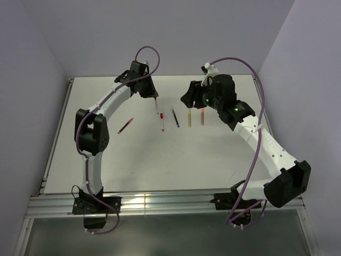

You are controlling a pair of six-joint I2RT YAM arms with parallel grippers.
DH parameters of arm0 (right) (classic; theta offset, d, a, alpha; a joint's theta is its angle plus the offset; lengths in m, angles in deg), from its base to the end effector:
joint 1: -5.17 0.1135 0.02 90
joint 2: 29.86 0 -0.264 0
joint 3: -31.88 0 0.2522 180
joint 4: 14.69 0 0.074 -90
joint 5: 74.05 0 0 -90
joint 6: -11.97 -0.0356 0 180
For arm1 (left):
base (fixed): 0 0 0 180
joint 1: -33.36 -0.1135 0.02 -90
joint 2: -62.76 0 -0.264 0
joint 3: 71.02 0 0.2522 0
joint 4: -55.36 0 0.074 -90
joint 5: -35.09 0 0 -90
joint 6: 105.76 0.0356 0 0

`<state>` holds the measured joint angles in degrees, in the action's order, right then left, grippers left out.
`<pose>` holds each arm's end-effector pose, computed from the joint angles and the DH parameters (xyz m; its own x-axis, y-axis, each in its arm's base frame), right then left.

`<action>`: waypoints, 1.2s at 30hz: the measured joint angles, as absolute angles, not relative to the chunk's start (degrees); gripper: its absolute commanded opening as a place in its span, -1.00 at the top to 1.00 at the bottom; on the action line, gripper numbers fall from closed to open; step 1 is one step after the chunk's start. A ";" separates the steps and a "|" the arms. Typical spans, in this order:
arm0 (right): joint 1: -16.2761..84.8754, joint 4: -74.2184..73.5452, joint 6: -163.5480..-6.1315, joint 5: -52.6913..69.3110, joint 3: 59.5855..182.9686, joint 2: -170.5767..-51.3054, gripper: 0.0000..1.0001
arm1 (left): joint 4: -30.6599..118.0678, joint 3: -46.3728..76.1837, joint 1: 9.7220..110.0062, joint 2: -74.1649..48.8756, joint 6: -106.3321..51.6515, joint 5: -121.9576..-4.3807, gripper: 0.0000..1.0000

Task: Insert the pens into the pen caps
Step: Place the pen at the center of the board.

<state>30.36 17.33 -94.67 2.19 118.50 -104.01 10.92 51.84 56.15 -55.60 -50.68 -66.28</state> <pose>0.2647 0.1338 0.3856 -0.4666 0.0879 -0.8801 -0.5037 0.7915 0.3461 0.4401 -0.1925 0.2957 -0.7825 -0.2800 -0.5562 0.0868 0.8354 -0.5427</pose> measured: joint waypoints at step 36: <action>30.25 18.03 -94.87 5.27 118.50 -104.21 -0.21 | 5.11 49.67 58.93 -68.96 -48.75 -49.89 0.24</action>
